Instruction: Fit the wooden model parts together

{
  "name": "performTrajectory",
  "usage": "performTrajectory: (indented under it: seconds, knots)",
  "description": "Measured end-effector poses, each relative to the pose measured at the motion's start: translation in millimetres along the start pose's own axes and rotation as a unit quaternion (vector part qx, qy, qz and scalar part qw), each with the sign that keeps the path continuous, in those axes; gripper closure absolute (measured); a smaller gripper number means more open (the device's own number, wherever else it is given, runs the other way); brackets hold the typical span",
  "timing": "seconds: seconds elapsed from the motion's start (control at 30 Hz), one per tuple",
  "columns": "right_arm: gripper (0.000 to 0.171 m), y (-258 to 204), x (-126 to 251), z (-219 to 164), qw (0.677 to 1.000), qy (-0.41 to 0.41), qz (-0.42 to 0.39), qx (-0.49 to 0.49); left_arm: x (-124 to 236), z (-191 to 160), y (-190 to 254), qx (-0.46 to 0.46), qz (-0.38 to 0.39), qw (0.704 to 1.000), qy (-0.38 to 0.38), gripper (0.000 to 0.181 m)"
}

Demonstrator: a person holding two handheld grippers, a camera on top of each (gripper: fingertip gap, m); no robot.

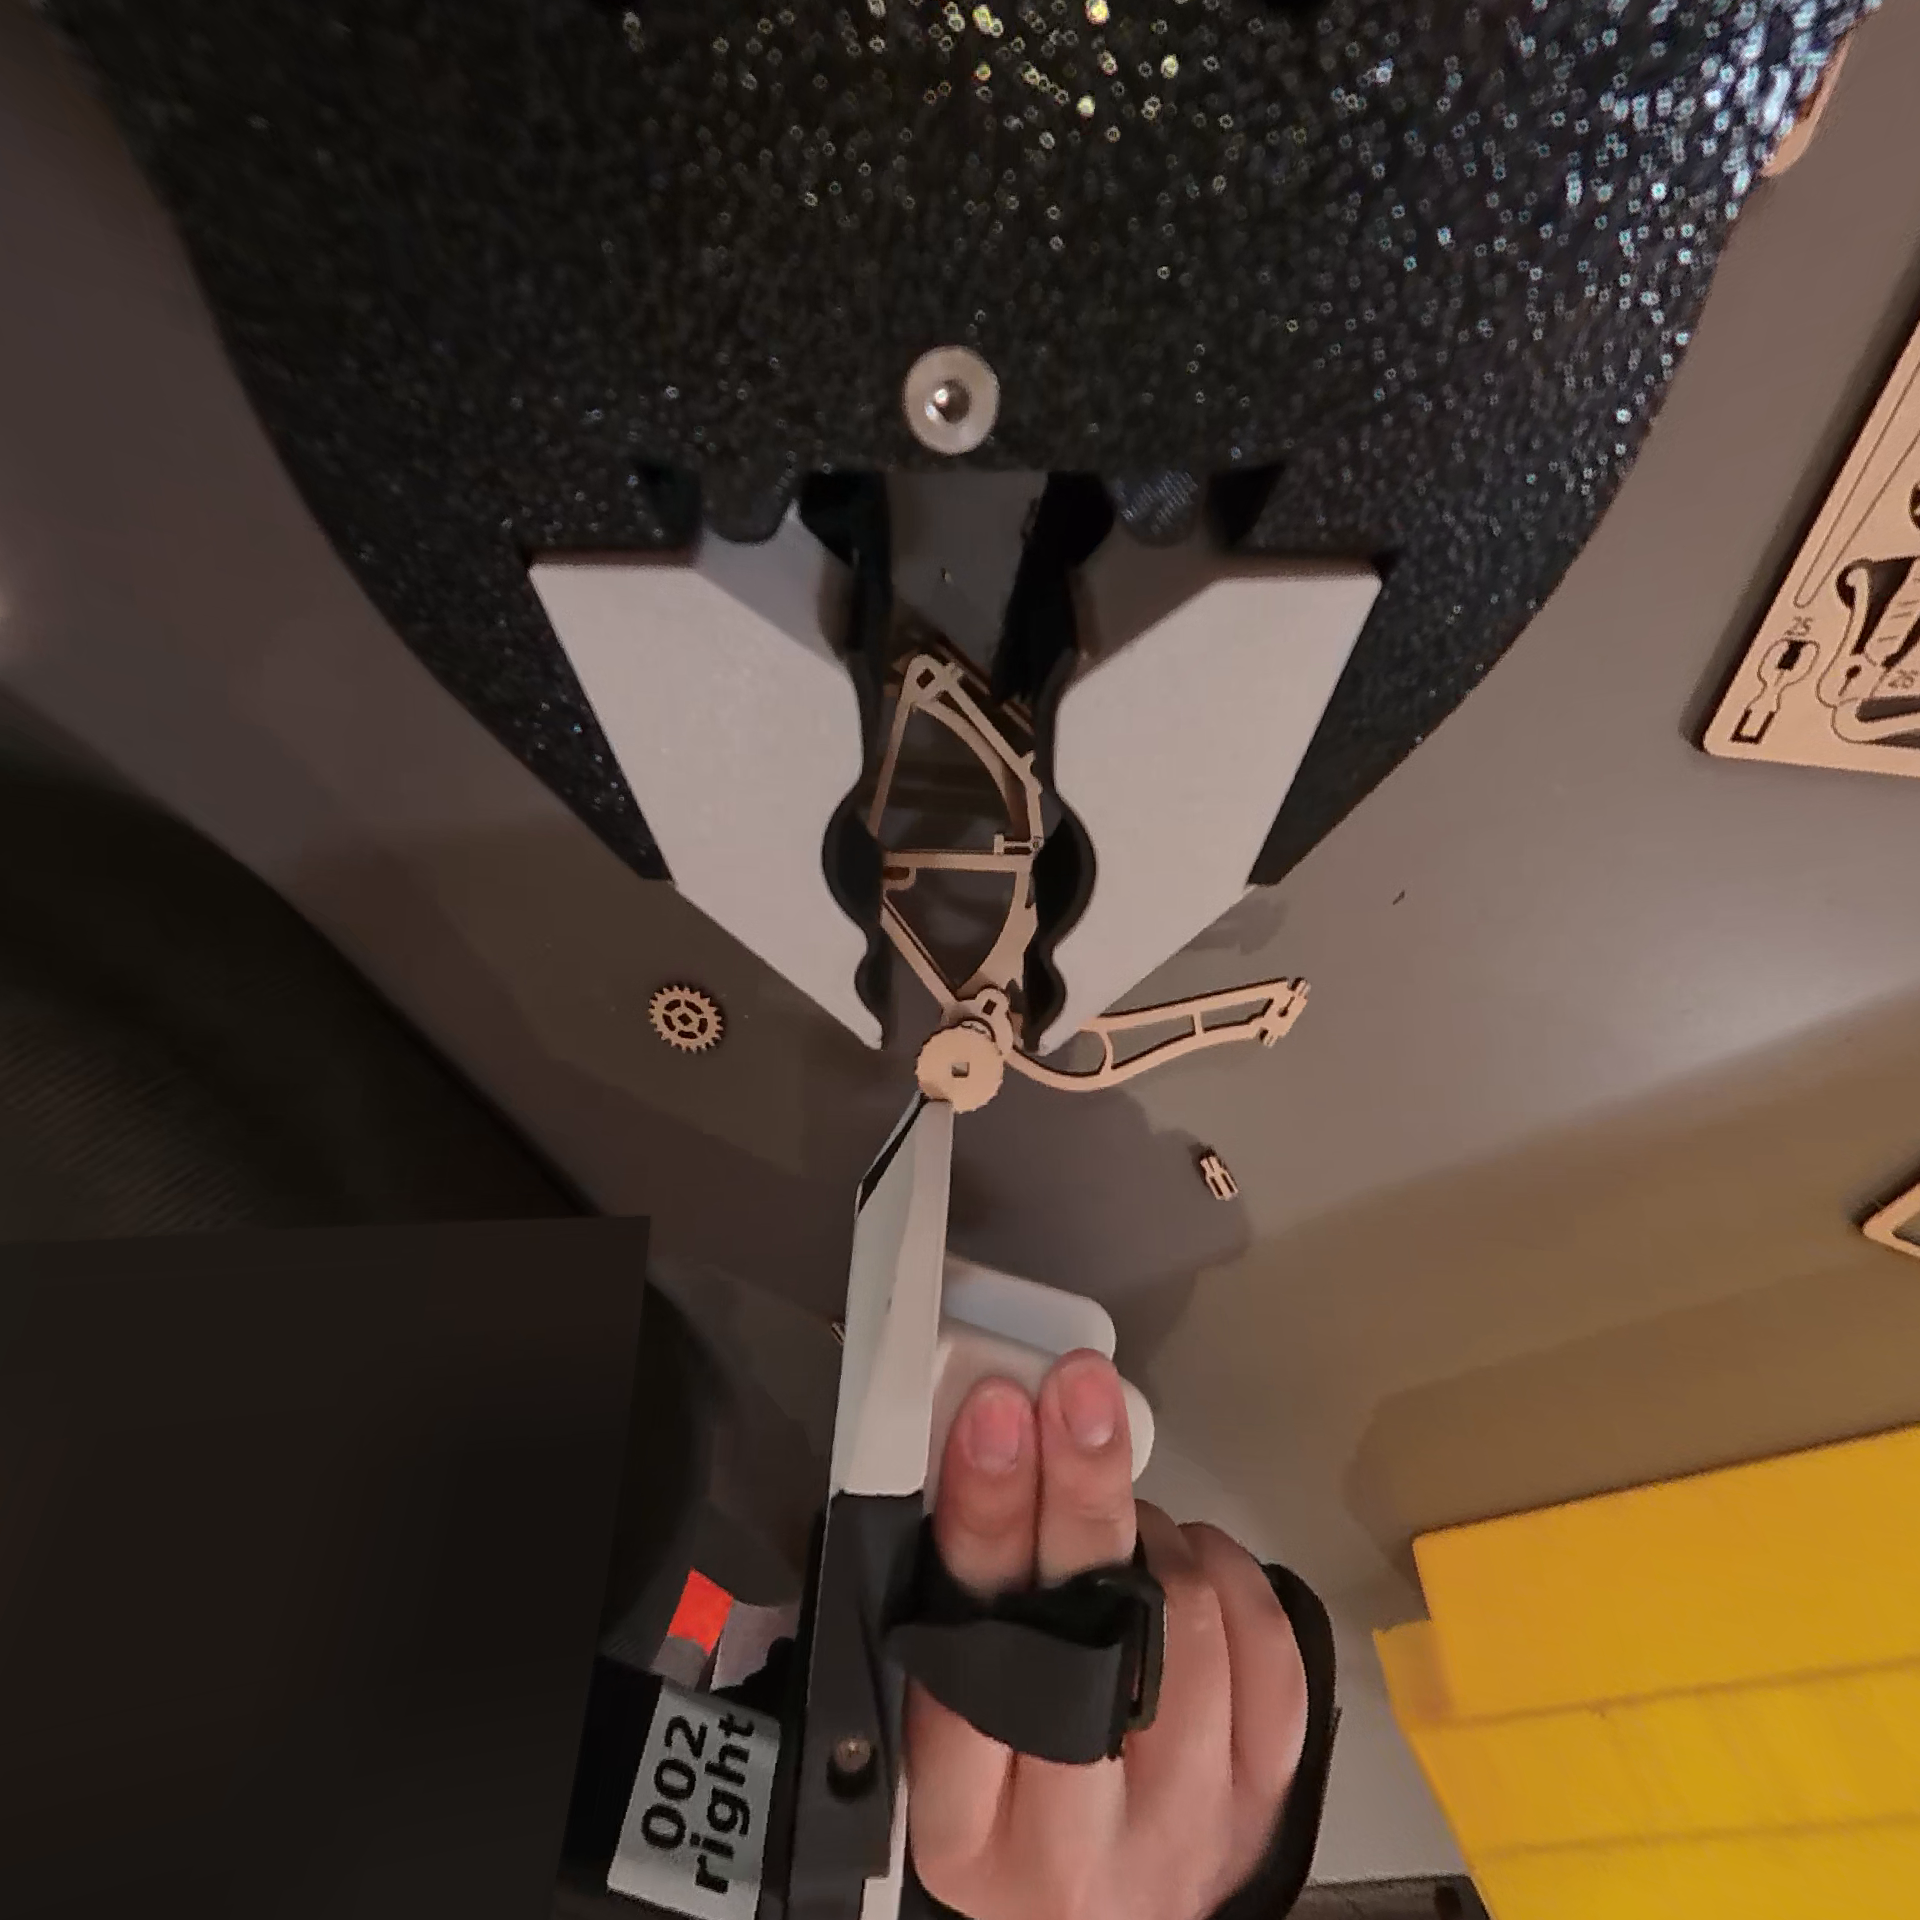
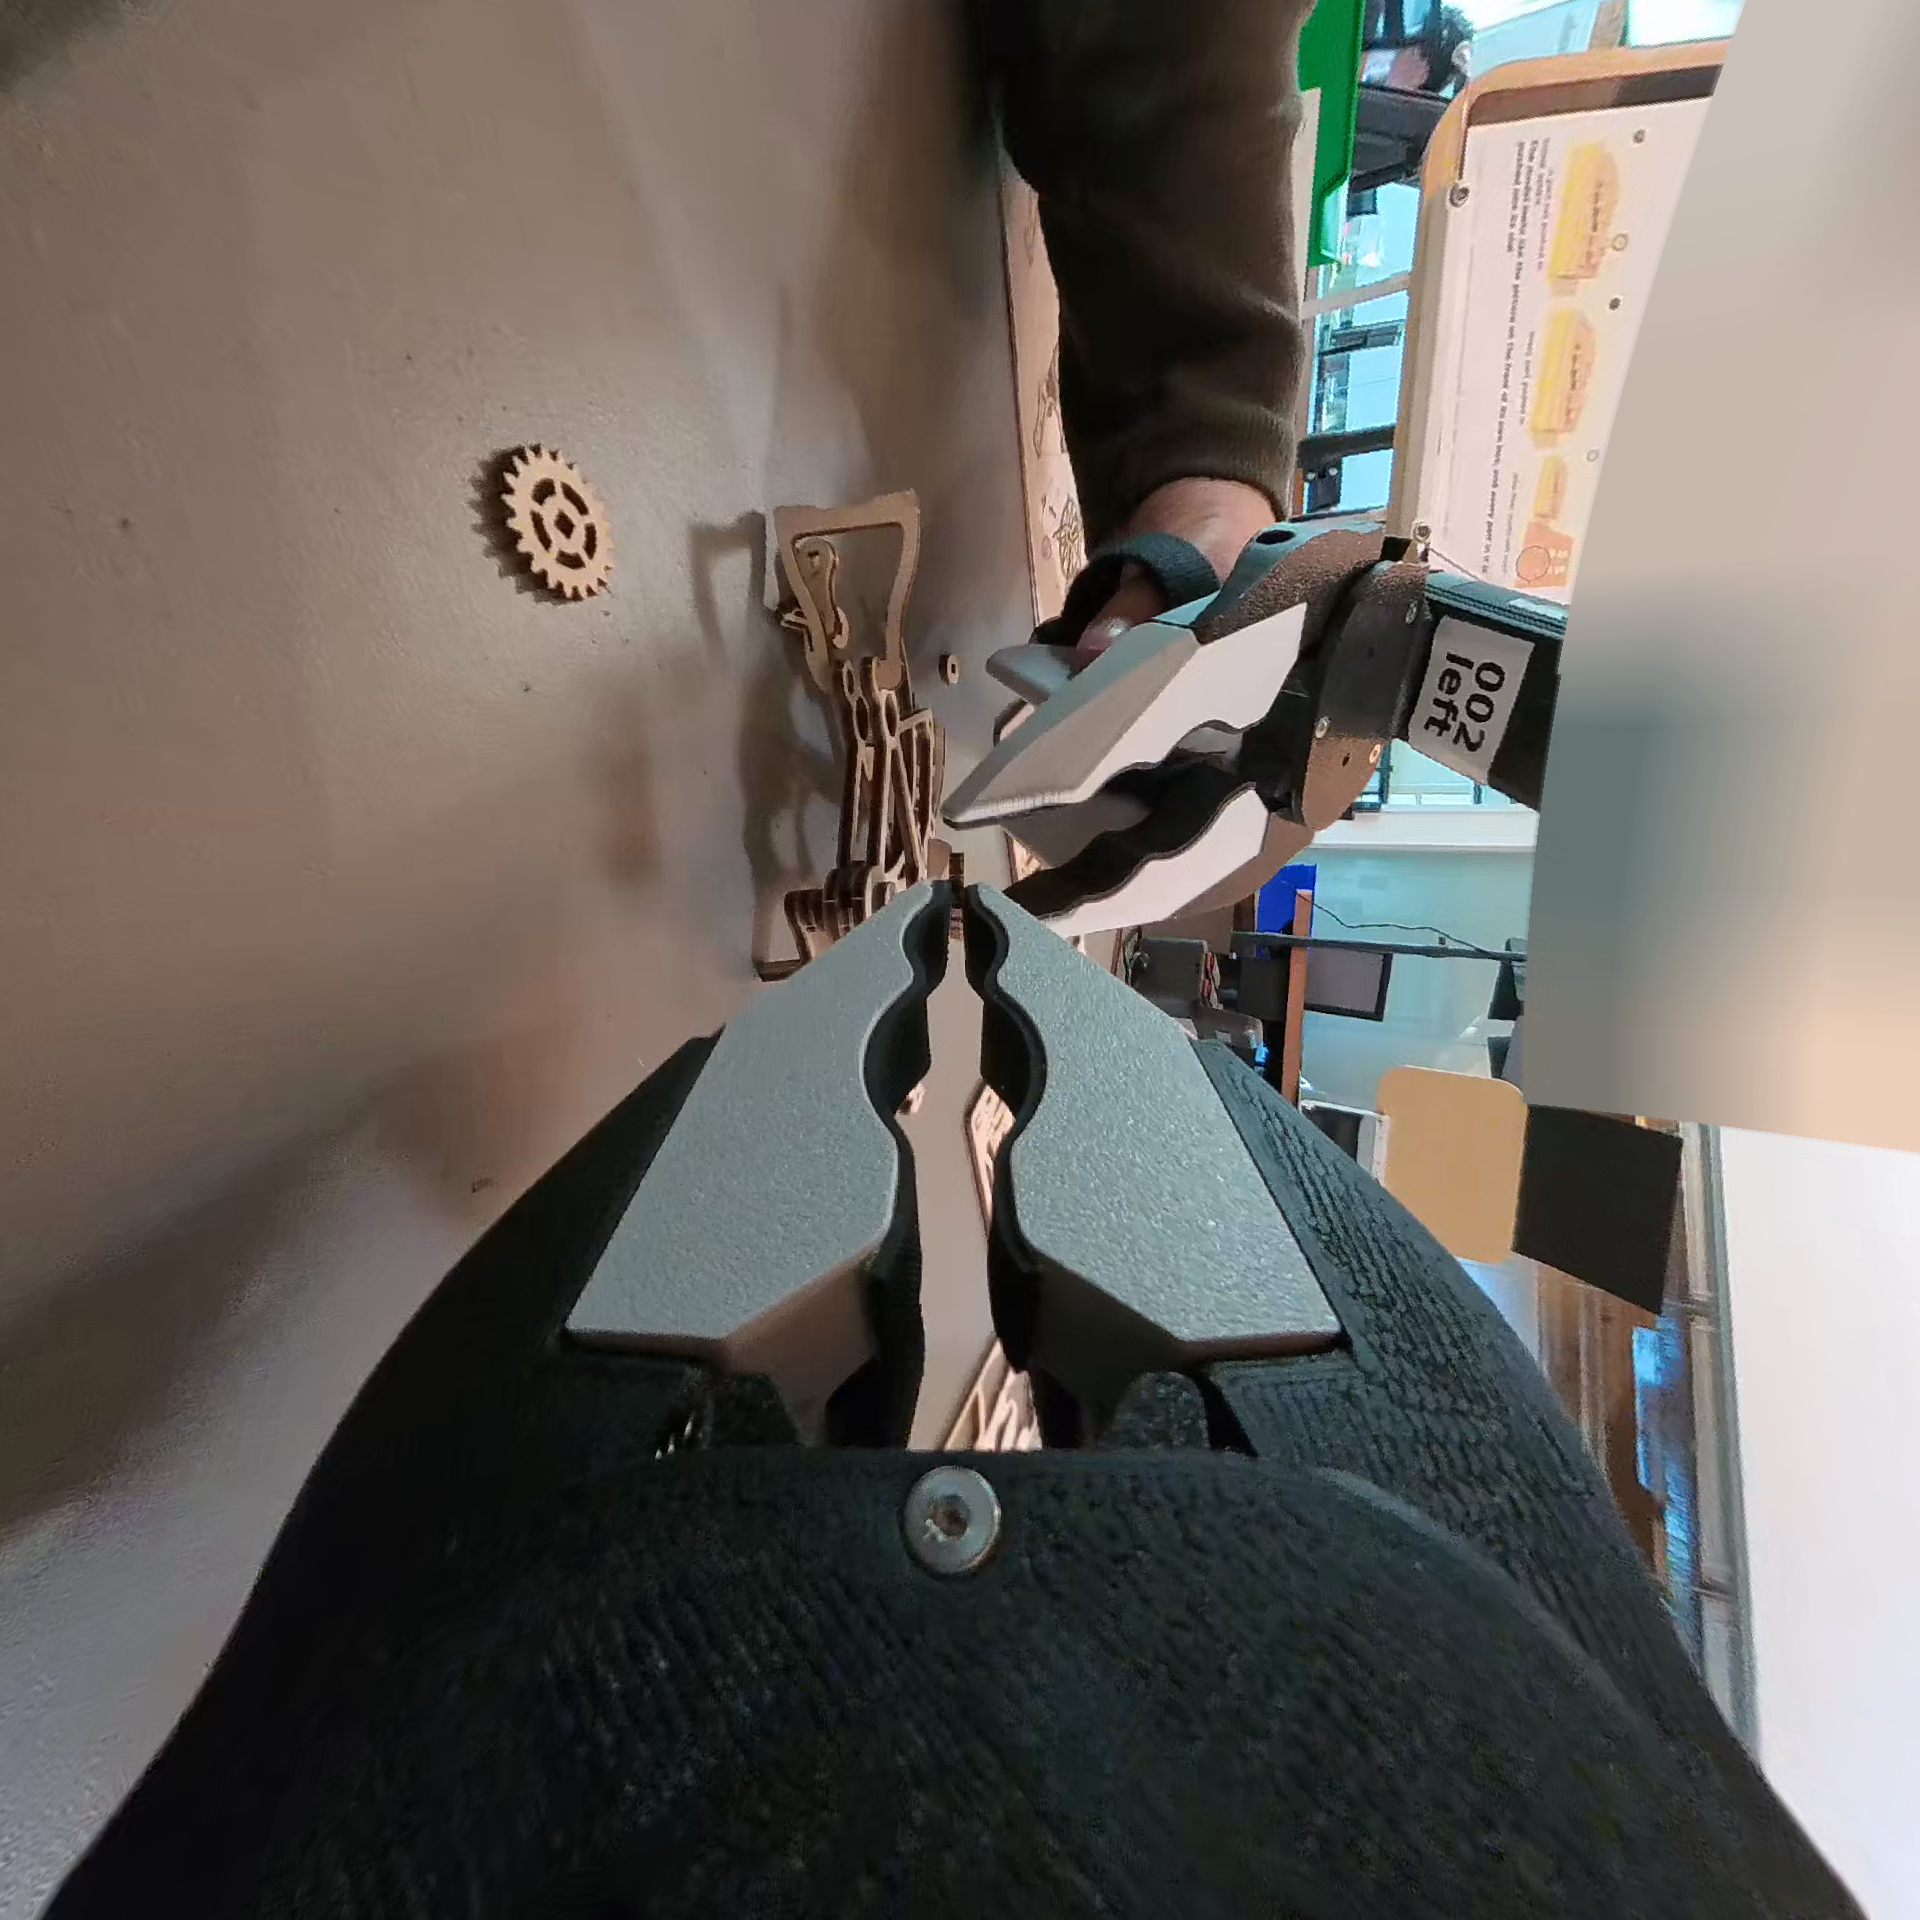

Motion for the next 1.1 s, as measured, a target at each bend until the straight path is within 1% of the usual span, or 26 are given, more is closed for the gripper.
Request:
performTrajectory:
  seconds: [0.23, 0.37, 0.5, 0.7, 0.83, 0.93, 1.1]
  knots:
    - [0.171, -0.2, -0.2, 1.6, 1.000, -0.003, 0.001, 0.004, -3.4, 1.0, 1.2, -0.007, 0.002, 1.000, -0.004, 0.162]
    - [0.171, 0.4, 0.1, 1.0, 1.000, -0.005, -0.003, 0.004, -4.2, 1.5, 1.0, -0.017, 0.008, 1.000, -0.006, 0.167]
    - [0.171, 0.5, 0.4, 0.4, 1.000, -0.005, -0.004, 0.004, -4.3, 2.2, 0.3, -0.035, 0.022, 0.999, -0.007, 0.167]
    - [0.171, -1.0, -0.4, 1.8, 1.000, 0.000, -0.003, -0.001, -5.3, 0.3, 0.8, -0.033, 0.016, 0.999, -0.009, 0.167]
    - [0.171, -0.4, -0.5, 1.6, 1.000, 0.001, -0.006, -0.003, -5.9, 2.2, -0.4, -0.018, 0.013, 1.000, -0.001, 0.161]
    - [0.171, -0.9, -0.6, 1.0, 1.000, 0.000, -0.005, -0.003, -6.8, 1.6, 1.5, -0.027, 0.008, 1.000, -0.002, 0.166]
    - [0.171, -0.3, -0.3, 0.2, 1.000, -0.002, -0.005, -0.001, -6.3, 2.8, 0.6, -0.050, 0.022, 0.999, -0.008, 0.167]
Point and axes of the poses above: each gripper's, where its closed fingertips meet, x back along the fingers, z out of its top, y = z × x across the jaws, the point moved 3 cm from there along x, back along the fingers, and after that the axes turned 13 degrees about x, right-handed, at the moved point
